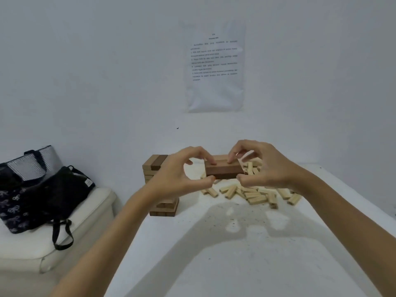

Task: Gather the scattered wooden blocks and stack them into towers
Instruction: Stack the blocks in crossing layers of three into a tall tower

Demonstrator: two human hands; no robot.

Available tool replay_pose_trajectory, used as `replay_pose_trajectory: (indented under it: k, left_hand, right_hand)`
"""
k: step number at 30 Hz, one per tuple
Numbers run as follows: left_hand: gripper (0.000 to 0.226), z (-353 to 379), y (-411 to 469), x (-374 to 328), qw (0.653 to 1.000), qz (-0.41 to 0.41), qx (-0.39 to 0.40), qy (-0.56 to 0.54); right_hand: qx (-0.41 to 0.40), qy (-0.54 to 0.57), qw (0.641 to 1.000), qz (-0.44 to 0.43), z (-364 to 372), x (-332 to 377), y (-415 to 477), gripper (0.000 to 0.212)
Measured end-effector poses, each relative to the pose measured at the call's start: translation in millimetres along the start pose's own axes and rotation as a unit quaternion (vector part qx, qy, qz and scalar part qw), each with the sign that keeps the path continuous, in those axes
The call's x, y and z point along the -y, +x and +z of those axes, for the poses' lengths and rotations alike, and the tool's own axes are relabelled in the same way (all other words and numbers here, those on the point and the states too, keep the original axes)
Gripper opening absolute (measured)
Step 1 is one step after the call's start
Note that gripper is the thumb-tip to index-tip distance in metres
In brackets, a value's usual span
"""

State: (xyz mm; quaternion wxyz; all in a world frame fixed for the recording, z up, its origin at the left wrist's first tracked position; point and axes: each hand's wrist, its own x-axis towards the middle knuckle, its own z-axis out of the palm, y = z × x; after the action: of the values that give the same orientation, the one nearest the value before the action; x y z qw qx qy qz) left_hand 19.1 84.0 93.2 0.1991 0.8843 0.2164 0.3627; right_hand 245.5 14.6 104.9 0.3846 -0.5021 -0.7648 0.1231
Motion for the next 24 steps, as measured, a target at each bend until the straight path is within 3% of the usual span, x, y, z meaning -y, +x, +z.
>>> replay_pose_trajectory:
  k: [11,17,24]
  left_hand:
    - [0.035,-94,7,41,0.998,-0.055,0.002,-0.006]
    - [0.04,-109,-1,80,0.99,-0.127,0.036,-0.05]
    - [0.03,-108,-10,106,0.983,-0.158,0.03,-0.084]
  right_hand:
    - [-0.071,0.098,0.993,-0.013,51,31,73,0.02]
    - [-0.068,0.086,0.994,0.008,87,30,93,0.019]
    - [-0.067,0.081,0.993,0.047,111,21,103,0.02]
